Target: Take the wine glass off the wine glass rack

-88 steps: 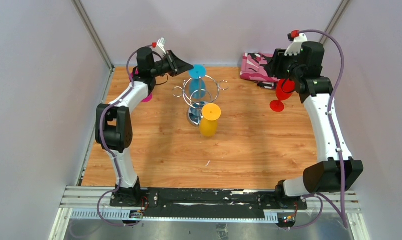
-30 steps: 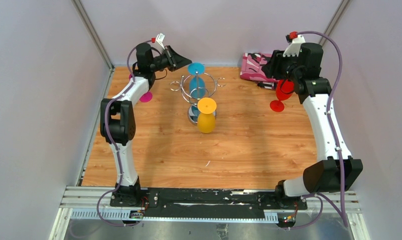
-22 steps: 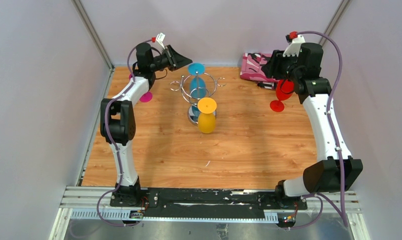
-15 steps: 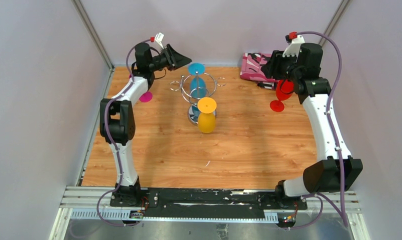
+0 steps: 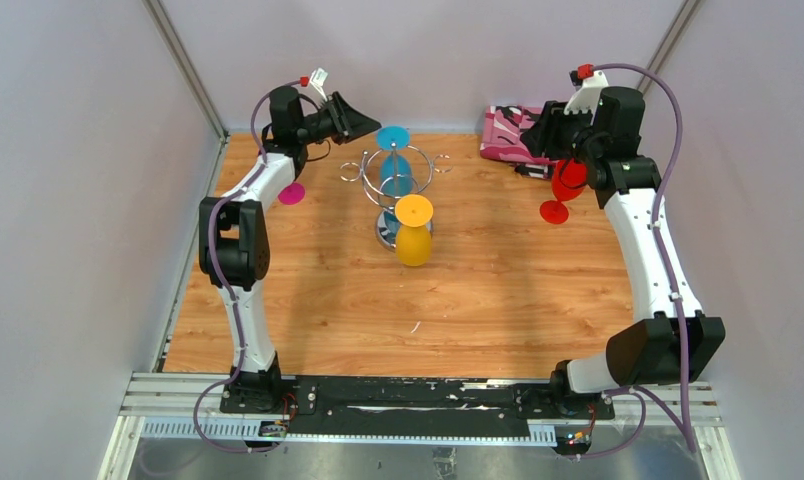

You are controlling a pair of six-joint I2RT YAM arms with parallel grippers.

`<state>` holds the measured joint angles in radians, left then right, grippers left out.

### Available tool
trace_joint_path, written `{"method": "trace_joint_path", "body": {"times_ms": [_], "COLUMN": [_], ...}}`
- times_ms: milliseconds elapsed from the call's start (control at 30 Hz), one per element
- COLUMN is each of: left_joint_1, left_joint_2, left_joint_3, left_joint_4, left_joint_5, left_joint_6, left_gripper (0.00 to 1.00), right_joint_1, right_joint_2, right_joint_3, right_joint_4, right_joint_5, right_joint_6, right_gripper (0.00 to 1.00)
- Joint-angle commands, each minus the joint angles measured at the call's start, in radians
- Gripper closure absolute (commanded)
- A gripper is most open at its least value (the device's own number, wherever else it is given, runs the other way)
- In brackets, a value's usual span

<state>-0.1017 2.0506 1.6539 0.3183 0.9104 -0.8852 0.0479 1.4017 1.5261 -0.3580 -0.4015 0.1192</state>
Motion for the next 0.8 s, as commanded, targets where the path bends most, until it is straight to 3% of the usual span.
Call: {"method": "trace_joint_path", "body": {"times_ms": [0, 100, 467, 633, 767], "left_joint_1": [-0.004, -0.009, -0.033, -0.033, -0.033], "left_joint_2": [-0.007, -0.006, 0.007, 0.011, 0.017], "left_joint_3": [-0.017, -0.017, -0.011, -0.011, -0.008], "left_joint_4": [-0.008, -0.008, -0.008, -0.008, -0.008], "left_joint_5": [0.021, 0.024, 0.048, 0.054, 0.053], "left_joint_6": [0.03, 0.031, 0.031, 0.032, 0.031], "left_gripper": [0.67, 0.71, 0.72, 0.84, 0.87], "right_joint_1": [0.009, 0.009, 0.009, 0.009, 0.009], "right_joint_2": [0.003, 0.004, 0.005, 0.003, 0.002], "right_joint_3": [-0.012, -0.014, -0.016, -0.018, -0.019], "right_joint_4": [0.019, 0.021, 0.022, 0.023, 0.024], "right_joint_5": [-0.017, -0.022, -0.019, -0.013, -0.009], "right_joint_6": [0.02, 0.02, 0.02, 0.022, 0.022], "right_gripper": [0.52, 0.52, 0.52, 0.52, 0.52]}}
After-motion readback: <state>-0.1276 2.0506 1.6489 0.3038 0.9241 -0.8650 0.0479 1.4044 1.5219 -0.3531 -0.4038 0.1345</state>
